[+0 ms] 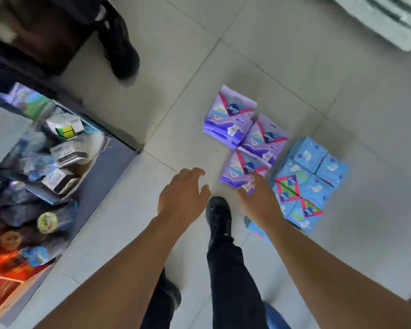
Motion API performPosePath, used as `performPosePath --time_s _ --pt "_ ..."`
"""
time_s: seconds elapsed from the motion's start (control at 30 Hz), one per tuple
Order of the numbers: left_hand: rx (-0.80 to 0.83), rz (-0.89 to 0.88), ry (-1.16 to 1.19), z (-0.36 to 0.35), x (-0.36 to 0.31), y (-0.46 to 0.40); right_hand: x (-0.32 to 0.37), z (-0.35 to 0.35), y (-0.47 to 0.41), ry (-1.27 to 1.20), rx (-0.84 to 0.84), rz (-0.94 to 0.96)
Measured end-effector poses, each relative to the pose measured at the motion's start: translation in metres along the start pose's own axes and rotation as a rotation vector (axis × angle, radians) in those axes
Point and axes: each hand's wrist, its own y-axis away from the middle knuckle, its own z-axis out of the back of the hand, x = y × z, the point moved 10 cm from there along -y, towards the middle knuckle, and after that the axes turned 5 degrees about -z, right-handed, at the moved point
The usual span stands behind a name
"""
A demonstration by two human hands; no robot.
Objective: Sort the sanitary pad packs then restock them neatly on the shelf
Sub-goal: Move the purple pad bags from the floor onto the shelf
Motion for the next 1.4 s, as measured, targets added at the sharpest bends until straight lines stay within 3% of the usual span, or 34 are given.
performPosePath --time_s 0.3,0.5,0.73,0.87,1.0,1.1,1.4 --pt "0.194 0.091 0.025 -0.183 -0.008 -0.172 -0.148 -0.065 -0.182 -0.254 0.119 -0.346" --pt "0.241 0.135 0.004 -0.242 0.014 -0.237 -0.189 -0.091 -0.236 -0.357 0.018 -0.437" --pt "0.206 0.199 0.265 -0.279 0.025 -0.256 -0.202 -0.100 -0.251 -0.498 0.025 -0.468" --pt "0.148 0.233 0.303 -0.246 0.033 -0.238 -0.180 -0.082 -0.234 -0.510 0.027 -0.378" --pt "0.040 0.290 0.499 -0.177 0.032 -0.194 -0.133 -0.054 -0.198 -0.525 0.067 -0.238" --pt "-0.020 0.291 0.704 -0.117 0.016 -0.152 -0.069 -0.020 -0.156 -0.589 0.116 -0.100" --pt "-0.373 0.207 0.987 0.072 0.016 -0.012 0.129 0.058 -0.015 -0.546 0.170 0.262"
